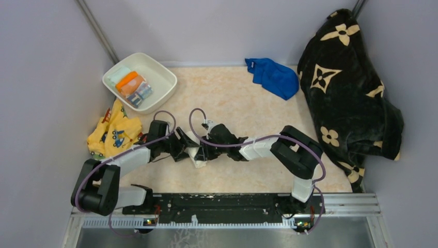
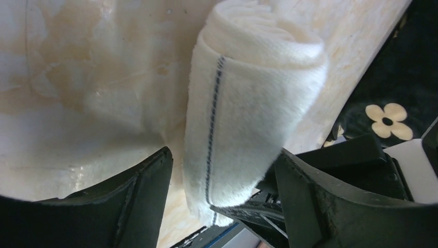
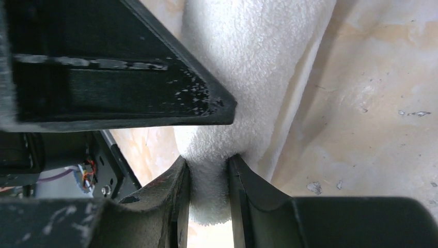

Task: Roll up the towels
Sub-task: Roll the towel at the center of the board, then pick up the towel at the center of the board.

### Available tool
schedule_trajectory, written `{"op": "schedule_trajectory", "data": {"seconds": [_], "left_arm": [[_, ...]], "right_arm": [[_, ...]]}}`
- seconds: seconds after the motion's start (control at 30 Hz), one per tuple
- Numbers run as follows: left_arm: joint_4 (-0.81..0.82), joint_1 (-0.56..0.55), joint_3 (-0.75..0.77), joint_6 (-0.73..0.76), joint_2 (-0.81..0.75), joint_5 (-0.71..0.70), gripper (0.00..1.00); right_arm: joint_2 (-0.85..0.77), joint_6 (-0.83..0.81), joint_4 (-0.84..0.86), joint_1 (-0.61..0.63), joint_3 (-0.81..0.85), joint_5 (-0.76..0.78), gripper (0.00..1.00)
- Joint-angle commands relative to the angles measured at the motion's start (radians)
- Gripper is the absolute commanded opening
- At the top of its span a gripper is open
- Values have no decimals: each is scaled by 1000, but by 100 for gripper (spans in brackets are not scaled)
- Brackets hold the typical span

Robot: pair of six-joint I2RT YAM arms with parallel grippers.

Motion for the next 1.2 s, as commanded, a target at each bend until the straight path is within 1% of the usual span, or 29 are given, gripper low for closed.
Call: {"op": "schedule_trajectory", "data": {"seconds": [0.0,0.13,0.3,0.37,0.43,0.53,0.67,0.7,0.77,0.87,1.0,1.1,1.17], "left_arm": [[86,-12,-7,12,61,18,75],[111,-28,-1,27,104,2,65],[112,-78,37,46,171,-25,58],[111,-81,48,57,189,-39,50],[106,-81,60,81,194,-62,41],[97,-80,110,149,198,-93,34],[41,-63,258,340,241,-107,25],[15,-57,321,397,255,-111,23],[-31,-36,413,534,282,-114,21],[-101,13,548,680,330,-76,21],[-242,77,752,847,408,-66,19],[-318,123,880,954,462,-85,18],[-361,163,969,1010,495,-65,18]], "right_arm": [[90,54,-109,0,-99,-53,15],[98,69,-78,-8,-116,-75,15],[98,46,-95,-10,-97,-75,15],[85,24,-111,-12,-87,-65,17],[60,-3,-125,-21,-84,-61,22],[-15,-48,-156,-37,-78,-56,33],[-110,-158,-296,-44,-14,-9,47],[-129,-184,-336,-43,1,4,51],[-185,-217,-386,-47,19,25,56],[-256,-238,-424,-61,4,31,63],[-340,-267,-479,-93,-40,45,69],[-398,-273,-510,-122,-77,48,72],[-420,-278,-527,-138,-94,48,73]]}}
